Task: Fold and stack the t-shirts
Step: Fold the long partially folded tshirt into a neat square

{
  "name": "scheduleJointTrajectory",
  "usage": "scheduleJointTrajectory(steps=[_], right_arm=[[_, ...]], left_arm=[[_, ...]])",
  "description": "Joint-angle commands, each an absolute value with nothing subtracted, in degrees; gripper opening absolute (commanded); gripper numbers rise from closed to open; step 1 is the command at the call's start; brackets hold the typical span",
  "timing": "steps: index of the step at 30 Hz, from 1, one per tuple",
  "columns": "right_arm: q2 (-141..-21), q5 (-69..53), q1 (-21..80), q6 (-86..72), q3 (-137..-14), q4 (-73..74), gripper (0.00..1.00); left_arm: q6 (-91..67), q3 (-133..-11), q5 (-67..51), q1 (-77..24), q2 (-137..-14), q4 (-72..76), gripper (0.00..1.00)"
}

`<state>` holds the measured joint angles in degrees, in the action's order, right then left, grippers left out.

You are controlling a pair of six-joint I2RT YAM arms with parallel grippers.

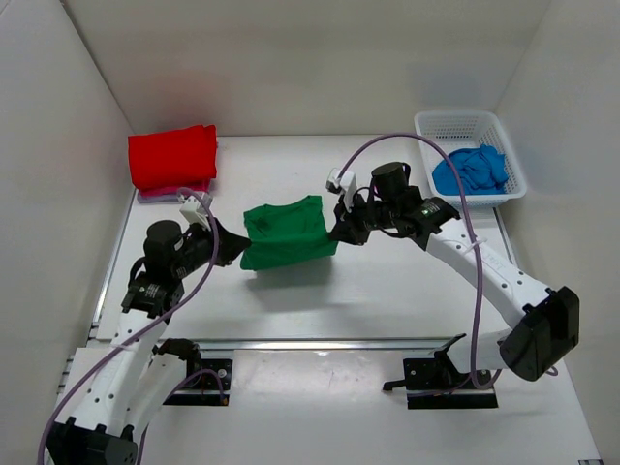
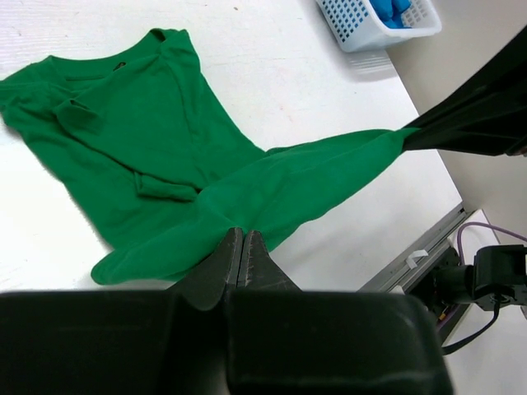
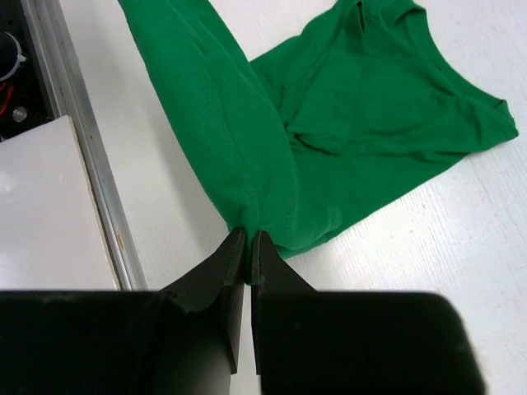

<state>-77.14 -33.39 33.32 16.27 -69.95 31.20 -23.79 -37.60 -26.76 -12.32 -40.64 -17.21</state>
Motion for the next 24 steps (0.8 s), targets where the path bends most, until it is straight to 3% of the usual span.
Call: scheduleJointTrajectory(steps=[1,10,24], right_arm=[[-74.62,-32.69,33.57,15.47,-71.54,31.37,0.00],[-75.76,-33.48,32.87,16.96,-74.09,32.70,0.00],[-87.36,-36.65,27.25,21.88,-82.79,33.75,0.00]], left_arm=[[-23.64,-41.48,-24.88,-13.18,-39.29,-19.77,0.00],[-24.96,-43.33,-24.34,-12.57,-40.60,-17.24,0.00],[-25.31,-43.06,-25.66,-9.76,-49.91,-8.53,0.00]])
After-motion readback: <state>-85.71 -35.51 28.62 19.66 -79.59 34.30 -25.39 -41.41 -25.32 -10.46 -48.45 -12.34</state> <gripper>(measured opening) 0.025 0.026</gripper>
